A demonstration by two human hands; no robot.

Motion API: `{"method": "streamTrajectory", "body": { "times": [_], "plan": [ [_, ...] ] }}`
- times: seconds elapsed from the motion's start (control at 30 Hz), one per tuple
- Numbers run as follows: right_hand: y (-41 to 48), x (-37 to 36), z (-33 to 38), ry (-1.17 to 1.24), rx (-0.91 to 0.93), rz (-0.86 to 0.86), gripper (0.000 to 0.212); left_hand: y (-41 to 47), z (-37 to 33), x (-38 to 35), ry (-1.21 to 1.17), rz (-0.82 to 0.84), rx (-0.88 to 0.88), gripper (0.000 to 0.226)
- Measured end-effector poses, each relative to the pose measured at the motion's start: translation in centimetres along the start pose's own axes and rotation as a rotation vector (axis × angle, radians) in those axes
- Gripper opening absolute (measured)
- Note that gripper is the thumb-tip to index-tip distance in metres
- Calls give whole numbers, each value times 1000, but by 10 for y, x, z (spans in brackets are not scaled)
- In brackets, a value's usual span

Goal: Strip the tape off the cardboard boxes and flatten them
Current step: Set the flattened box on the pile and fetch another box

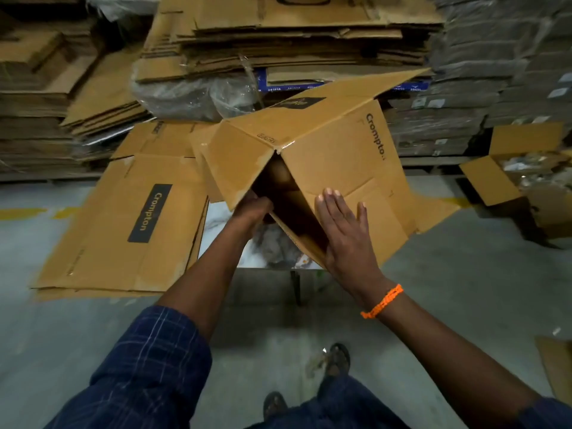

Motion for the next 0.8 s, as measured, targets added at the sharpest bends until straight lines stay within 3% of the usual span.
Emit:
{"method": "streamTrajectory", "body": {
  "times": [0.23, 0.37, 0.53, 0.63, 0.7, 0.8],
  "plan": [
    [7, 18, 13, -137, 29, 147, 89, -3, 24, 17, -247, -71, -14, 73],
    [2, 26, 19, -189, -6, 206, 96, -13, 40, 26, -462, -55, -56, 74],
    [14, 62, 24, -181, -140, 94, 96, -24, 66, 45, -591, 19, -22, 69],
    [22, 87, 5, 14, -112, -24, 80, -18, 79, 52, -575, -6, 60, 63],
    [27, 98, -41, 153, -295, -259, 76, -14, 83, 53, -554, -57, 159, 56],
    [6, 101, -109, 559, -986, -399, 103, -10, 85, 45, -463, -111, 206, 53]
  ]
}}
Point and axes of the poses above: each hand's wrist, its own y-axis towards the middle knuckle, its own x-axis out of the back of the hand, z = x × y, the point moved 3 cm from there along y, towards the middle knuckle, and after that the axes turned 4 degrees about -x, right-handed, at the moved point
